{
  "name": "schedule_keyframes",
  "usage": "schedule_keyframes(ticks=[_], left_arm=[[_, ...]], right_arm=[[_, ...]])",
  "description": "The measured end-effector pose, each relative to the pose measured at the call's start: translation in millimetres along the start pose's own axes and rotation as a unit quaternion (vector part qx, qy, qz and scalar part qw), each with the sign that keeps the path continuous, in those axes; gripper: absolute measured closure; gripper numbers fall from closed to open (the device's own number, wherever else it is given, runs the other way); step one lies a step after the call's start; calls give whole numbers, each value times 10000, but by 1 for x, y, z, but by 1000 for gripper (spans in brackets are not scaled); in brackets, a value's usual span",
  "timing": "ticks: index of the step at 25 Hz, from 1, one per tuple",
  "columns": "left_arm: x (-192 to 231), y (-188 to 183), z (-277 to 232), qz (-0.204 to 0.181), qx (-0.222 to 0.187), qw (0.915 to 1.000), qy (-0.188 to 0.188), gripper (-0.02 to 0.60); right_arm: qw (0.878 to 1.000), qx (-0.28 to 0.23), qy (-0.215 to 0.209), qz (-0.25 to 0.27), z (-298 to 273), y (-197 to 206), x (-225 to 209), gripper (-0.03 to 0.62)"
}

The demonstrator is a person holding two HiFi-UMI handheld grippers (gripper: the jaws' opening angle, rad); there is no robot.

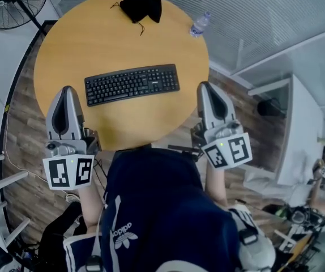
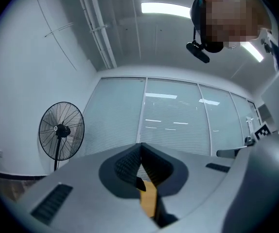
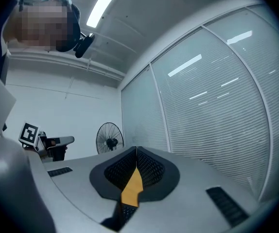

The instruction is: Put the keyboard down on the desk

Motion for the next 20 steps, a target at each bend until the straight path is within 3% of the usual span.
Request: schedule_keyframes(ticks=[11,20], left_arm=[[-23,44,27,1,541,9985,103,578],[-35,55,23,-39,793,9967,155,578]], right_arm=[[9994,268,-201,43,23,23,13,588],[9989,411,-210,112,22,28,0,588]])
Point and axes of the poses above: the fingertips, and each gripper's own axes: z backward along the fingers, x to its left, y out of its underside, the point moved 7 cm from there along z, backward along the fingers, and after that the axes turned 2 degrees about y, right-handed, at the moved point
